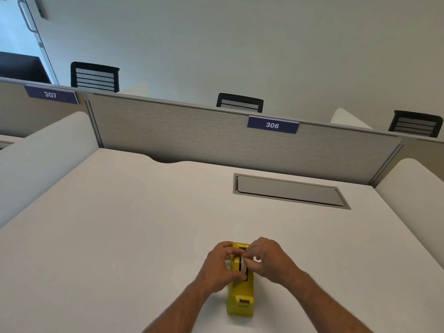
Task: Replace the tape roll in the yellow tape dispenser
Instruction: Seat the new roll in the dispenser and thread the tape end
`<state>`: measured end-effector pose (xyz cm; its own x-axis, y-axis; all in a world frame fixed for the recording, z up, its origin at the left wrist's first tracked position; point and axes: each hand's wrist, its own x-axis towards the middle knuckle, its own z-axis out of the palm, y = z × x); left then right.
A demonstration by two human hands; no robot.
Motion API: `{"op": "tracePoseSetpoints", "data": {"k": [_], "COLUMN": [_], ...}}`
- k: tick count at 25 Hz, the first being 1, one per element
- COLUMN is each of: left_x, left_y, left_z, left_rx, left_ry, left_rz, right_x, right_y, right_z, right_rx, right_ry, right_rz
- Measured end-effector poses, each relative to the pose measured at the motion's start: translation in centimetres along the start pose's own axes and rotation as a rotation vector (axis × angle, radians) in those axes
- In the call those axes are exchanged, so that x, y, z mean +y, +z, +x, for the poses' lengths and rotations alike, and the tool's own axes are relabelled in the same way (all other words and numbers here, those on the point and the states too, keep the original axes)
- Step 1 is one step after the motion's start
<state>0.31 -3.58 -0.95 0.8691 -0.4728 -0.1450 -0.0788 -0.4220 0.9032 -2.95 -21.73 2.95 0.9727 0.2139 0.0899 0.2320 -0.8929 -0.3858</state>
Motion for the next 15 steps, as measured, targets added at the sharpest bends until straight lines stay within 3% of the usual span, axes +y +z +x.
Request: {"op": "tracePoseSetpoints", "data": {"k": [15], "left_x": [-0.01], "left_y": [0.04], "left_z": [0.14], "left_rx": [0.001], "left_ry": [0.002], "left_rz": [0.002], "right_x": [0.09], "right_y": [0.07], "right_z": [-0.53], "right_rx": [-0.041], "right_ry": [0.020], "right_rz": [-0.017]}}
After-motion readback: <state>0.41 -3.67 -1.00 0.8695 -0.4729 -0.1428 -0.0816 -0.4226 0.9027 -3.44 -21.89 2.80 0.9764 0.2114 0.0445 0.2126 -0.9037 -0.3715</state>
